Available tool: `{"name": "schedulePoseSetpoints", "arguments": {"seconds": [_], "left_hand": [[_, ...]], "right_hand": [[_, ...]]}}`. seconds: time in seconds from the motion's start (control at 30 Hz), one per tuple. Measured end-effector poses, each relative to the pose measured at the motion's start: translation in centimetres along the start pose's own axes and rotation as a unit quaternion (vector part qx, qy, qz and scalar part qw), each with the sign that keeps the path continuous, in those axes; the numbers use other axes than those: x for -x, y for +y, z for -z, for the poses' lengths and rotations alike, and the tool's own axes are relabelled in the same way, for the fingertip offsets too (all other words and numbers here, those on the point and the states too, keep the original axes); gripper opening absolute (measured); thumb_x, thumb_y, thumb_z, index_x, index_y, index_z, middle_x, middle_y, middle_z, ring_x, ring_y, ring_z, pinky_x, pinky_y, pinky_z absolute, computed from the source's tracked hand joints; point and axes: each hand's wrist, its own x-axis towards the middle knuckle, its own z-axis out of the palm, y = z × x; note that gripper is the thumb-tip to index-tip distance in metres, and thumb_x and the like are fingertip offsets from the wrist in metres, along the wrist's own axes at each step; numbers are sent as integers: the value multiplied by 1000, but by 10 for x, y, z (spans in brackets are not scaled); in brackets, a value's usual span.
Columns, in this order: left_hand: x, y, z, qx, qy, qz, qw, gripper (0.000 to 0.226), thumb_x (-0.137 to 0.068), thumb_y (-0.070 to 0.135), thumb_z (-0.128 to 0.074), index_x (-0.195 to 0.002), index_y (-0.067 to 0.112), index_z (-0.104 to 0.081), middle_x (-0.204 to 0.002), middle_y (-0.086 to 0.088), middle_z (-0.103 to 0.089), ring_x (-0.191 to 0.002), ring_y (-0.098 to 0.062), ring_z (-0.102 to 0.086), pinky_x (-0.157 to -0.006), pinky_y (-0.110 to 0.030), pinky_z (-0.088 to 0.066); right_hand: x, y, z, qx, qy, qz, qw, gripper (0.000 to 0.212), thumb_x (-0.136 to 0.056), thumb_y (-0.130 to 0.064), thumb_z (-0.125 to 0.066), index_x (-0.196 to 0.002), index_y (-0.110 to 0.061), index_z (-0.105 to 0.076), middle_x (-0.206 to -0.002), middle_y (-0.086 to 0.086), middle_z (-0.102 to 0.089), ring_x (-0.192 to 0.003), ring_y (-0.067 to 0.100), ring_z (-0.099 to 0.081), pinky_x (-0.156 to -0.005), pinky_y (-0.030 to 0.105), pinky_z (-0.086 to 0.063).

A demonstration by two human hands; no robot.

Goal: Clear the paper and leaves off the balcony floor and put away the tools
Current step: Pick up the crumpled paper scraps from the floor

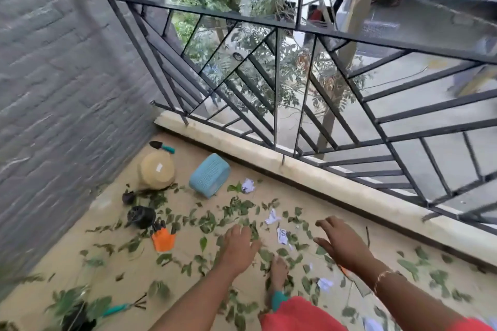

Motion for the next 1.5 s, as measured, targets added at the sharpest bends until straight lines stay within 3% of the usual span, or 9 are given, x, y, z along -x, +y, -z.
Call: {"name": "schedulePoseSetpoints", "arguments": {"seconds": [0.57,0.77,0.9,1.07,1.2,1.3,1.4,1.47,1.5], "left_hand": [[-161,-8,139,-13,-34,-40,999,50,-95,44,-44,-132,10,-42,-139,-10,-38,-127,-24,-37,-101,-34,-34],[-238,-17,165,-75,-96,-87,989,50,-95,40,-45,-133,8,-42,-140,-11,-38,-128,-25,-37,-101,-34,-34],[-291,-25,190,-98,-152,-127,975,46,-94,38,-49,-130,10,-45,-133,-8,-44,-123,-22,-43,-88,-26,-34],[-346,-35,201,-145,-199,-175,953,46,-93,34,-54,-131,8,-45,-135,-10,-47,-127,-23,-42,-101,-27,-31],[-379,-25,179,-181,-242,-203,931,60,-86,44,-55,-134,11,-42,-139,-6,-44,-130,-19,-39,-102,-22,-27],[-420,-15,131,-202,-273,-229,912,96,-61,70,-28,-134,10,-41,-138,-8,-45,-129,-18,-40,-100,-21,-26],[-473,-11,70,-216,-254,-193,923,58,-89,47,-41,-134,9,-42,-139,-11,-46,-127,-17,-44,-96,-21,-30],[-513,-11,23,-202,-171,-232,936,28,-86,17,-43,-108,6,-57,-102,-11,-63,-97,-8,-57,-77,-17,-33],[-533,-15,1,-219,-152,-252,930,19,-77,11,-49,-92,4,-58,-85,-5,-61,-84,-6,-55,-67,-17,-30]], "right_hand": [[-131,7,46,-123,9,-166,978,42,-94,-42,-45,-130,-20,-46,-128,5,-48,-116,25,-47,-88,31,-42],[-174,-5,32,-200,44,-250,946,39,-94,-39,-48,-125,-15,-49,-121,7,-52,-110,29,-51,-84,34,-42],[-199,-27,20,-241,47,-341,907,38,-94,-39,-47,-126,-19,-47,-121,5,-52,-109,24,-54,-82,34,-44],[-220,-44,-6,-275,41,-388,879,40,-94,-32,-51,-129,-14,-46,-120,9,-53,-108,25,-54,-79,31,-41],[-236,-40,-52,-295,13,-408,864,37,-93,-32,-50,-128,-20,-47,-124,4,-54,-111,23,-53,-85,34,-44],[-262,-23,-113,-301,2,-405,863,35,-93,-29,-49,-126,-20,-48,-126,3,-53,-115,22,-50,-90,30,-40],[-300,-3,-187,-295,-30,-399,868,39,-94,-23,-47,-133,-17,-43,-133,5,-47,-122,22,-45,-96,28,-34],[-325,8,-241,-301,-50,-392,868,42,-94,-17,-46,-136,-16,-40,-137,6,-43,-124,23,-45,-97,31,-38],[-338,14,-266,-305,-56,-389,867,43,-93,-14,-46,-135,-15,-41,-136,8,-43,-122,24,-46,-96,32,-39]]}}
